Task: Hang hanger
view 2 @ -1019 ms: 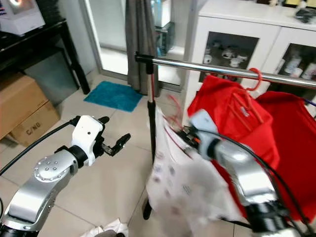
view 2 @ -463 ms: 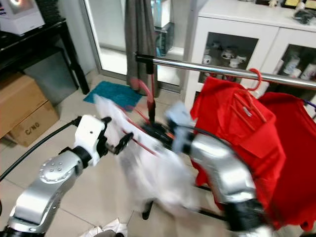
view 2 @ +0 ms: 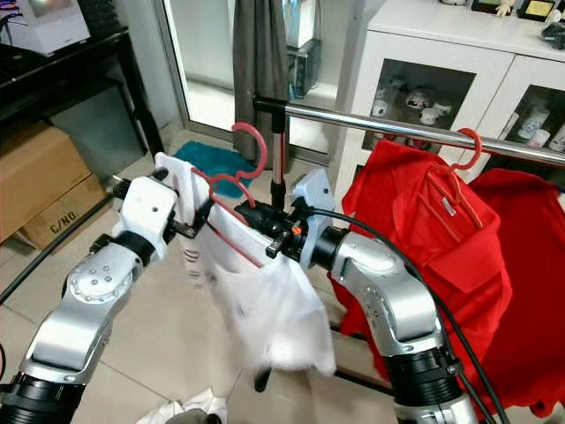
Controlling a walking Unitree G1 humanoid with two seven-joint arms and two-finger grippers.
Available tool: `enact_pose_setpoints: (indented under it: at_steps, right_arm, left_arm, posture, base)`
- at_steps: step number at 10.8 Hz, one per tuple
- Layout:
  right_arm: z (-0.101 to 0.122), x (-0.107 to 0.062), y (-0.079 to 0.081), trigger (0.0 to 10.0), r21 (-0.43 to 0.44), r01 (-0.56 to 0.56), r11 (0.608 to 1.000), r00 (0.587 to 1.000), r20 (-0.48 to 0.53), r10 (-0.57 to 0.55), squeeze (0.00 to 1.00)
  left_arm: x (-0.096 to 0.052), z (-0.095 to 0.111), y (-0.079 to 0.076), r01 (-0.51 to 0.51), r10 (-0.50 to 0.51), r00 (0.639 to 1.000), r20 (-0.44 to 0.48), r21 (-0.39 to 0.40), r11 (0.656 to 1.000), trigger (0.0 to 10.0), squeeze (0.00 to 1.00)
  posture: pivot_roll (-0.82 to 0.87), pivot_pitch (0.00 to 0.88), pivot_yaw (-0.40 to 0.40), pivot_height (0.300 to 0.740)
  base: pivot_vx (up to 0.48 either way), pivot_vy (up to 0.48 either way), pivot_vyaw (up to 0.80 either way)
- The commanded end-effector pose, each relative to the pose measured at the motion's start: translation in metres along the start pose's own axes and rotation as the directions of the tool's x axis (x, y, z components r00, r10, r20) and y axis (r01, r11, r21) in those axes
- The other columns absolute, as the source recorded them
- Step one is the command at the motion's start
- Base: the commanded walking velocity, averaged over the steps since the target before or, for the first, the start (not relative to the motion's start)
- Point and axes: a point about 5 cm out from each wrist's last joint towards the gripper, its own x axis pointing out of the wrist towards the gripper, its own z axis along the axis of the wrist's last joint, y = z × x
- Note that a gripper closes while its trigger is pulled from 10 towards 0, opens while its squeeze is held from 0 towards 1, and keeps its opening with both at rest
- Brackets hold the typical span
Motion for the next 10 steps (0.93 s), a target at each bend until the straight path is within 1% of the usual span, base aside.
enact_pose_setpoints:
  at_steps: [1,2,3,4,5,7,10]
  right_arm:
    - [0.012,-0.003,-0.002,0.0,-0.025,0.006,1.0,0.999,0.038,-0.005,0.0]
    - [0.013,-0.004,-0.002,0.0,-0.013,-0.001,1.0,0.999,0.047,0.001,0.0]
    - [0.015,-0.005,-0.001,0.0,-0.003,-0.012,1.0,0.998,0.055,0.012,0.0]
    - [0.016,-0.007,-0.002,0.0,-0.001,-0.011,1.0,0.998,0.057,0.011,0.0]
    - [0.018,-0.011,-0.004,0.0,0.011,-0.012,1.0,0.997,0.073,0.011,0.0]
    - [0.02,-0.012,-0.003,0.0,0.015,0.007,1.0,0.994,0.108,-0.009,0.0]
    - [0.021,-0.013,0.0,0.0,0.013,-0.002,1.0,0.994,0.11,0.0,0.0]
  left_arm:
    - [0.001,0.0,0.001,-0.004,0.004,1.0,0.012,-0.005,1.0,10.0,0.0]
    - [0.002,-0.004,0.003,-0.019,0.019,1.0,-0.004,-0.019,1.0,7.5,0.0]
    - [0.004,-0.009,0.007,-0.05,0.05,0.999,-0.02,-0.027,0.998,1.4,0.0]
    - [0.007,-0.01,0.009,-0.059,0.059,0.998,-0.018,-0.037,0.998,0.0,0.0]
    - [0.011,-0.009,0.008,-0.053,0.053,0.999,-0.007,-0.049,0.997,0.0,0.0]
    - [0.014,-0.009,0.001,-0.001,0.001,1.0,0.004,-0.083,0.997,0.0,0.0]
    - [0.018,-0.009,-0.001,0.029,-0.027,0.999,0.022,-0.092,0.995,0.0,0.0]
  posture:
    - [-0.04,0.0,0.019,0.74]
    - [-0.04,0.0,0.018,0.74]
    - [-0.04,0.0,0.015,0.74]
    - [-0.04,0.0,0.015,0.74]
    - [-0.05,0.0,0.018,0.74]
    - [-0.05,0.0,0.027,0.74]
    - [-0.06,0.0,0.03,0.74]
  base:
    - [0.0,0.0,0.0]
    - [0.0,0.0,0.0]
    - [0.0,0.0,0.0]
    - [0.0,0.0,0.0]
    - [0.0,0.0,0.0]
    - [0.0,0.0,0.0]
    - [0.0,0.0,0.0]
